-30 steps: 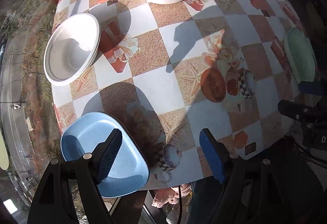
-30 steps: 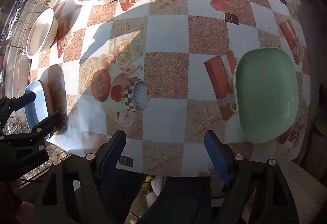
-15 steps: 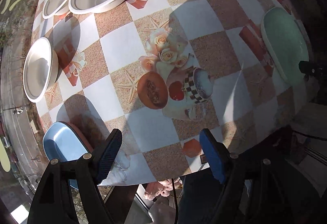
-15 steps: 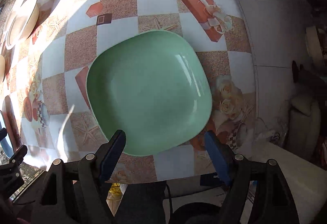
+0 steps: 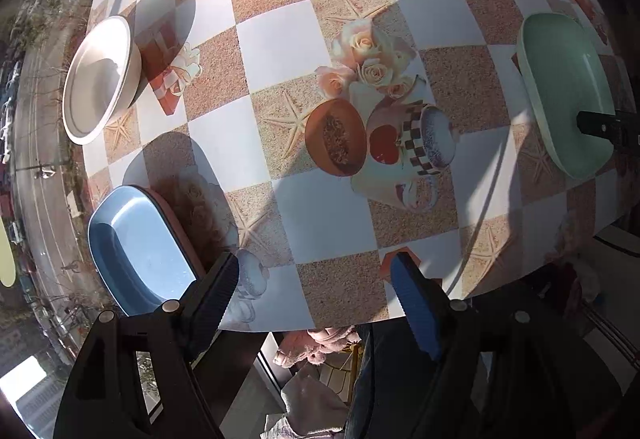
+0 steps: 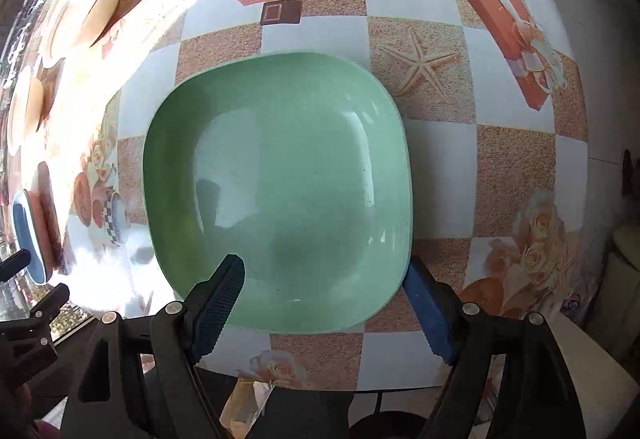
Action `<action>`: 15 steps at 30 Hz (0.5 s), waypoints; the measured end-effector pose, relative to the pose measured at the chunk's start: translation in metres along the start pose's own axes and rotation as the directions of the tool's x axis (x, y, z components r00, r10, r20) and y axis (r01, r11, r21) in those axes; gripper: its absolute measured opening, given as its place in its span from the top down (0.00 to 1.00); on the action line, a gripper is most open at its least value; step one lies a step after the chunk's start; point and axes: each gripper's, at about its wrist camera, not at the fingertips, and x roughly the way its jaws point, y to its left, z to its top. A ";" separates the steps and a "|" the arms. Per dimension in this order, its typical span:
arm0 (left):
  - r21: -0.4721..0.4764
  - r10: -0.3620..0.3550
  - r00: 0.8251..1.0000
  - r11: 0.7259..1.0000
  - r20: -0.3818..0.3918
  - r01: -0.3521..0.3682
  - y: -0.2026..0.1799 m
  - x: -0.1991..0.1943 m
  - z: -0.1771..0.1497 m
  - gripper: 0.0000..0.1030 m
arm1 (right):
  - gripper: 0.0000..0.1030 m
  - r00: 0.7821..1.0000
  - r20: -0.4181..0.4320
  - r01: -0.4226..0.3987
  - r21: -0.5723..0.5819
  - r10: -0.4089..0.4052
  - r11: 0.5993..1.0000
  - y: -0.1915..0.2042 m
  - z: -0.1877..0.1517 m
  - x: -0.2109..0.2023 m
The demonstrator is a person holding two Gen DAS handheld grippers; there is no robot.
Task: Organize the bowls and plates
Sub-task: 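Move both grippers over to the green plate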
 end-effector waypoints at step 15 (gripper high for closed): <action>0.037 -0.055 0.995 0.998 0.082 0.053 -0.032 -0.031 0.050 0.21 | 0.20 1.000 -0.026 -0.002 0.200 0.007 0.980 -0.057 -0.029 -0.001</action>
